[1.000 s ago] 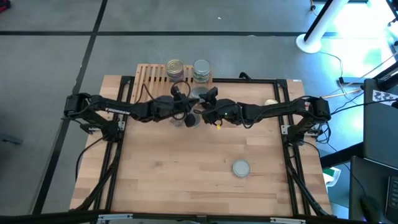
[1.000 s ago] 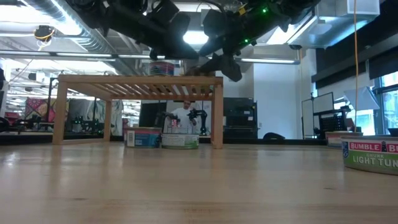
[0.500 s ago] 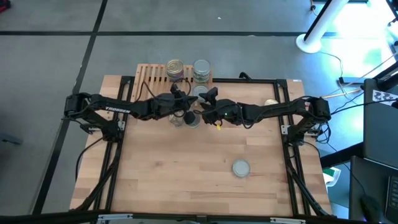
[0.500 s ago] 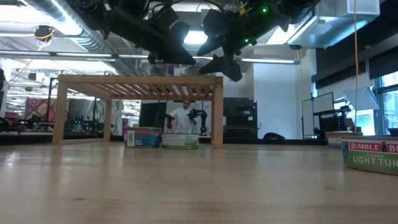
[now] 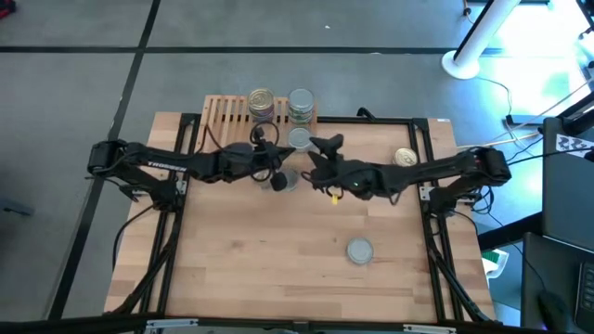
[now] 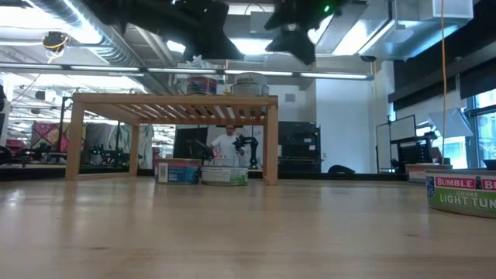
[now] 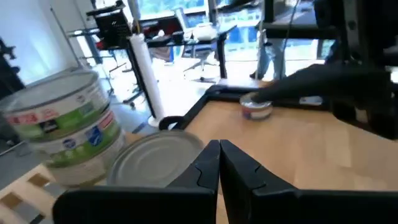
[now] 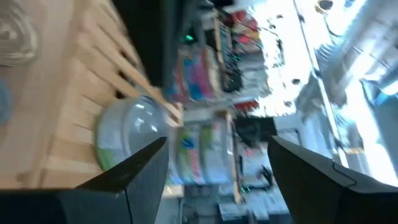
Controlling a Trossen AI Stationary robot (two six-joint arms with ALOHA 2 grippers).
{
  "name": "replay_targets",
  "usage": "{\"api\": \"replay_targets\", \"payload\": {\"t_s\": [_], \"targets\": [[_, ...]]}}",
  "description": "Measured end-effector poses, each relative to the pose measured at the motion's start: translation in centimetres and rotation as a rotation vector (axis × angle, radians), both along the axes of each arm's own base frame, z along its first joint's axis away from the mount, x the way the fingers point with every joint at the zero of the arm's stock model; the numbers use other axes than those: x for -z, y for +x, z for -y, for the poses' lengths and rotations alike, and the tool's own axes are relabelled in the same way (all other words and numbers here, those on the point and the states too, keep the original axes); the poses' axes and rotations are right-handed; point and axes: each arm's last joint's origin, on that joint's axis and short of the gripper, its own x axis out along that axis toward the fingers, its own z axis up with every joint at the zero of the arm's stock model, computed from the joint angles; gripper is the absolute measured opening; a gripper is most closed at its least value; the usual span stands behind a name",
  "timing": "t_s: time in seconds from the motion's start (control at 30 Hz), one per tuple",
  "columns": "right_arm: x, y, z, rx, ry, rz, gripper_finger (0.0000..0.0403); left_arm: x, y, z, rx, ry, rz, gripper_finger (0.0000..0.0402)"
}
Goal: Stack canned seafood by type on shelf
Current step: Stack the green tuna can on top of the bottom green tuna can on the shelf
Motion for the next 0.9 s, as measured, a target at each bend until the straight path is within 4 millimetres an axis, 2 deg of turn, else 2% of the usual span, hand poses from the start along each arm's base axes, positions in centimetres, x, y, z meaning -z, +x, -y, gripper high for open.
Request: {"api": "replay_targets", "payload": {"t_s": [0.27,0.57,0.73,0.9], "targets": [[-2.1,-2.3,-3.0,0.107,0.023,0.108,0.0273,0.1,0.3,2.5,0.128,-0.010,-0.010,0.0008],[-1.2,-5.0,-6.1,0.138,0.102,0.094,0.0273,0.8,0.1,5.9,0.286,-0.054,-0.078,0.0008],[-0.4,-6.9,-6.9,0.040,0.325,0.072,0.0273,1.7,0.3,7.2,0.317,-0.102,-0.113,0.0008],[0.8,-7.3,-7.2,-0.070,0.622,-0.031,0.0273,3.0,0.9,8.0,0.350,-0.062,-0.166,0.0008]]}}
